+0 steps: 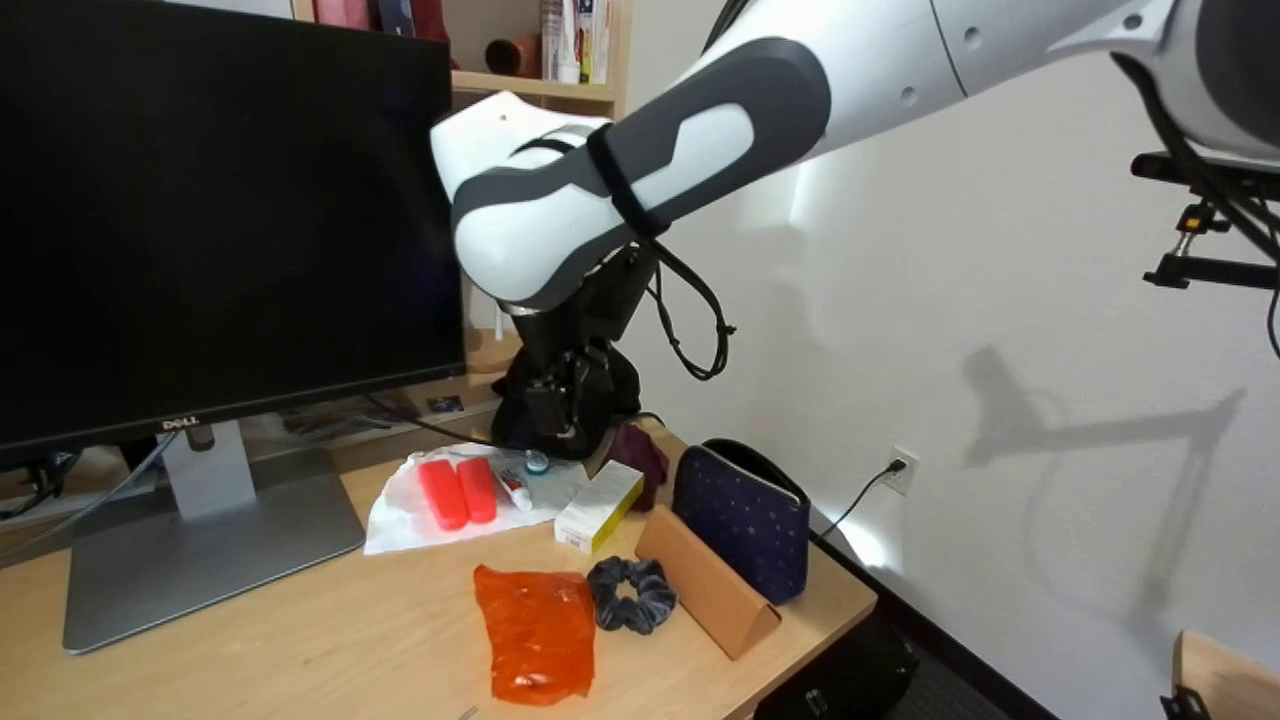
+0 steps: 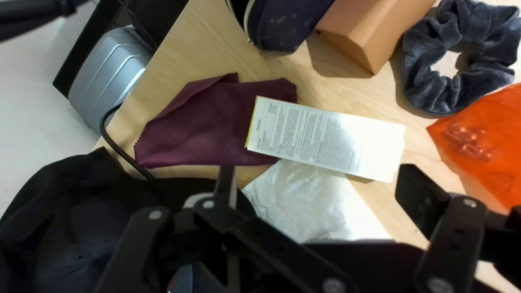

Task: Pick up a cap and place it in the middle of the desk

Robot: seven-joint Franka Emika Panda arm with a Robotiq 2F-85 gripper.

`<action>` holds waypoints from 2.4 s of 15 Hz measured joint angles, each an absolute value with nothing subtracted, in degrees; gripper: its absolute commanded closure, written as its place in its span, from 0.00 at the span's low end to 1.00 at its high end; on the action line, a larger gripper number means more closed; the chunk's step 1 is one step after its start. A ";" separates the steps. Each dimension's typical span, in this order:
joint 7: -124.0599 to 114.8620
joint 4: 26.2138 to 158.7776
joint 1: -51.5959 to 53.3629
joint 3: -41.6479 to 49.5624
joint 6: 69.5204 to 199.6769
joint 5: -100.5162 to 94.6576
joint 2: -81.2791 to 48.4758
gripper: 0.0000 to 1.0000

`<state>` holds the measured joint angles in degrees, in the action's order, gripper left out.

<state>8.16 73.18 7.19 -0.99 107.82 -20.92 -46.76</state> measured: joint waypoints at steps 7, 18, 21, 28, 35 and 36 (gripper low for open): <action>7.89 72.60 10.31 3.38 106.59 -27.92 -48.63 0.00; 7.28 72.02 12.19 5.38 116.64 -30.36 -54.74 0.00; 6.80 71.67 12.28 6.09 118.52 -30.43 -55.57 0.00; 5.81 70.85 12.43 6.29 119.83 -30.43 -56.90 0.00; 5.81 70.57 12.64 7.15 122.81 -31.87 -58.02 0.00; 5.78 70.18 12.77 7.53 123.76 -32.38 -58.62 0.00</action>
